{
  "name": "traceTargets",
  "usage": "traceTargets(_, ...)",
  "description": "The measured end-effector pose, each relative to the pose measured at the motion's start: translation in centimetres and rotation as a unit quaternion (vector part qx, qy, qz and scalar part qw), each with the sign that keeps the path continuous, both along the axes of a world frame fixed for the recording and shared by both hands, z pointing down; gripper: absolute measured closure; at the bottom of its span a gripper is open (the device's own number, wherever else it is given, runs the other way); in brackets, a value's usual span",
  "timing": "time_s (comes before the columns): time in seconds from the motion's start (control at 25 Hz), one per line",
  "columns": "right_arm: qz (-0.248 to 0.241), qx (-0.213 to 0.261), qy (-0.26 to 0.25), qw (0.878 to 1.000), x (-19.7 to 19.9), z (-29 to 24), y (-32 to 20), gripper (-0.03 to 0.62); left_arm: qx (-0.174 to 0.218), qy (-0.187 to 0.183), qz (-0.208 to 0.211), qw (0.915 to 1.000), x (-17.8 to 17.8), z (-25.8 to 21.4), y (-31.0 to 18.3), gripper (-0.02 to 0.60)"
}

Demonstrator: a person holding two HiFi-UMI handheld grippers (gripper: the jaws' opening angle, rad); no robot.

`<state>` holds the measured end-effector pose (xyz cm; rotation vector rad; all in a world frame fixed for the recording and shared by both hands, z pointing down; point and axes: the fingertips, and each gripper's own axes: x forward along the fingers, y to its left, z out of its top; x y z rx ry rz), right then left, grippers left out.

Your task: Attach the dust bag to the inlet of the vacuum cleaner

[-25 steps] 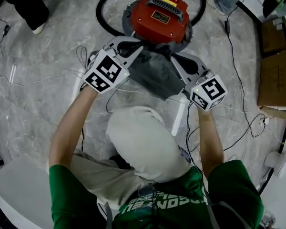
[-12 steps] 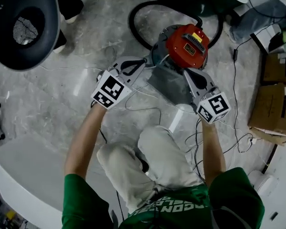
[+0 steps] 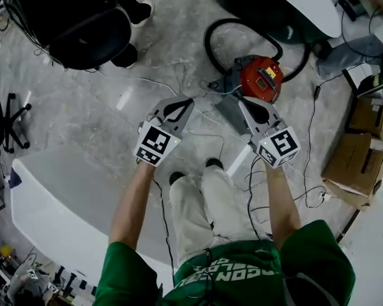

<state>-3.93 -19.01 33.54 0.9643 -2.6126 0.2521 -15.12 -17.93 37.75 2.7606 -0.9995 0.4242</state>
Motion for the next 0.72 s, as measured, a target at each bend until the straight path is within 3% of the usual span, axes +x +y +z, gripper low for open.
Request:
traceTargets(0.32,-0.013,0.003,-0.016,1.000,-3.0,-16.2,5.1,0.586,0.003,0.035,-0.037,0.9987,-0.4,-17.7,5.5,0.578)
traceTargets(0.72,-0.009,0.026,-0.031,0.999,0.5,-27.4,12.0,0.586,-0.004,0.071,-0.042,0.9965,4.9,-28.9,11.6,0.578)
